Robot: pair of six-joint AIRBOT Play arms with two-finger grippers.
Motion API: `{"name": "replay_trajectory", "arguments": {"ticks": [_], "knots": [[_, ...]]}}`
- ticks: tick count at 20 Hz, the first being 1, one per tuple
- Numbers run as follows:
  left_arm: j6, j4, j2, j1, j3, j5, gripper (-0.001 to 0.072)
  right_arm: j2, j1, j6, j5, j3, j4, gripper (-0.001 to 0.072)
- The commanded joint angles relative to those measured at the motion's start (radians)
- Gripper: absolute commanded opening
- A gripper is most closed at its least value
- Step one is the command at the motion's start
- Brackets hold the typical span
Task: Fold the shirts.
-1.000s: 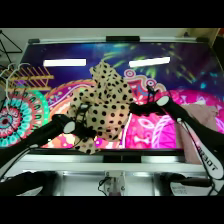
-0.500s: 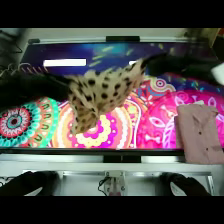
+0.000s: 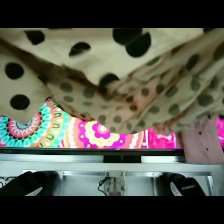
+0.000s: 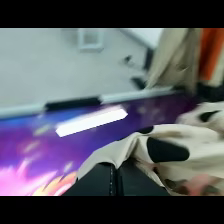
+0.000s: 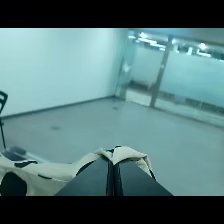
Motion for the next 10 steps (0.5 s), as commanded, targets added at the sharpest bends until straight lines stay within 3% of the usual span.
{"name": "replay_trajectory", "arguments": {"ticks": [1, 3, 5, 10], "knots": [[-0.022, 0.041, -0.012, 0.114, -0.111, -0.235, 0.0045, -0.055, 0.000, 0.086, 0.321, 0.009, -0.114, 0.0053], [-0.022, 0.041, -0.017, 0.161, -0.287, -0.255, 0.0046, -0.174, 0.000, 0.095, 0.514, 0.005, -0.109, 0.0053], [-0.054, 0.041, -0.029, 0.187, -0.486, -0.253, 0.0046, -0.303, 0.000, 0.109, 0.579, -0.040, -0.063, 0.0053], [-0.188, -0.018, -0.103, 0.193, -0.943, -0.089, 0.0052, -0.661, 0.060, 0.104, 0.458, -0.148, 0.129, 0.0053]]}}
